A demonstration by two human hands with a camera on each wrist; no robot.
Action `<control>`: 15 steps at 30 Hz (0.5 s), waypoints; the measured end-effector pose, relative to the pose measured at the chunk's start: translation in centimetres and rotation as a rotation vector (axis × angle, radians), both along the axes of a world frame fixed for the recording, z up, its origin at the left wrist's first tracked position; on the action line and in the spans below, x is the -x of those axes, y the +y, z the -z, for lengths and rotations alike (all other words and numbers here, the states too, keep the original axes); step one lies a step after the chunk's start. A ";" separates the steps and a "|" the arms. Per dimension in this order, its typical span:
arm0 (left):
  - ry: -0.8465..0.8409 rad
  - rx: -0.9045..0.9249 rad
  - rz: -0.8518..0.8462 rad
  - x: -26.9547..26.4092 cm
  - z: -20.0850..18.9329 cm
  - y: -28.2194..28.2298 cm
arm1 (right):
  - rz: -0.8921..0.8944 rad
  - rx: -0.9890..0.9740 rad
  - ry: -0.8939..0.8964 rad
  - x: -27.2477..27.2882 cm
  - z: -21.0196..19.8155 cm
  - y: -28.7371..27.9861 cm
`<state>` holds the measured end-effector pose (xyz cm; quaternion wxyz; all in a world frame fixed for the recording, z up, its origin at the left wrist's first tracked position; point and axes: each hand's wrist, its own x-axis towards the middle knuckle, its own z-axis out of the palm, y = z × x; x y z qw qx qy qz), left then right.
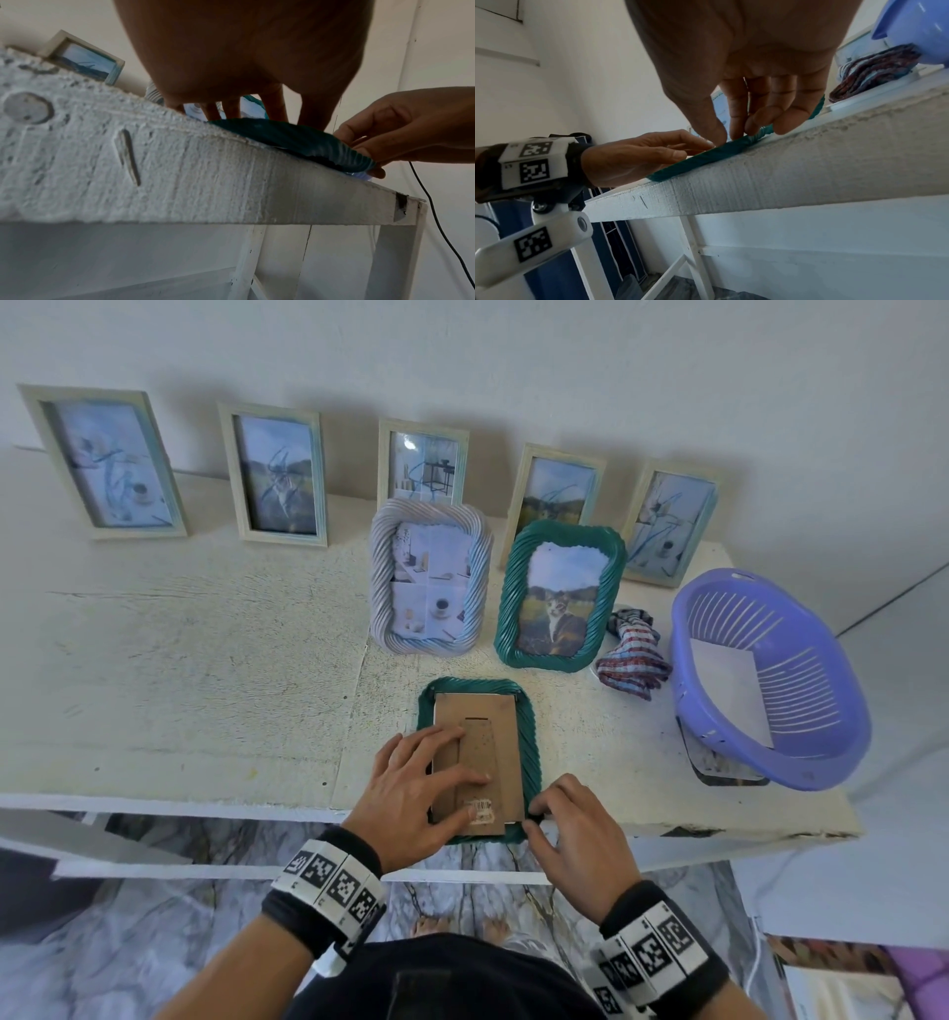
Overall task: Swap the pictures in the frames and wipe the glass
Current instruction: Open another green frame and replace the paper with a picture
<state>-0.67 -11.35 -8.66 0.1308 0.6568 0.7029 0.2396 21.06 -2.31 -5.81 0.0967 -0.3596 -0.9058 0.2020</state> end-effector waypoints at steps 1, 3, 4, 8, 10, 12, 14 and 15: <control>0.000 0.001 0.000 0.0 0.0 0.0 | -0.026 -0.010 -0.004 0.0 0.0 0.0; 0.002 -0.001 0.000 0.0 0.1 0.0 | -0.076 -0.015 -0.011 0.2 0.0 0.0; 0.001 0.000 0.001 0.0 0.1 0.0 | -0.085 -0.002 -0.009 0.2 0.0 0.0; 0.006 0.002 0.009 0.1 0.1 0.0 | -0.058 0.022 0.027 0.0 0.3 0.1; 0.004 -0.001 0.011 0.1 0.2 0.0 | -0.045 0.035 0.043 0.0 0.4 0.0; -0.008 -0.002 0.013 0.1 0.3 0.0 | -0.040 0.033 0.047 0.0 0.5 -0.1; -0.018 -0.004 0.017 0.1 0.4 -0.1 | -0.046 0.024 0.034 0.0 0.4 -0.2; -0.023 -0.006 0.020 0.1 0.4 -0.1 | -0.049 0.014 0.021 0.0 0.3 -0.2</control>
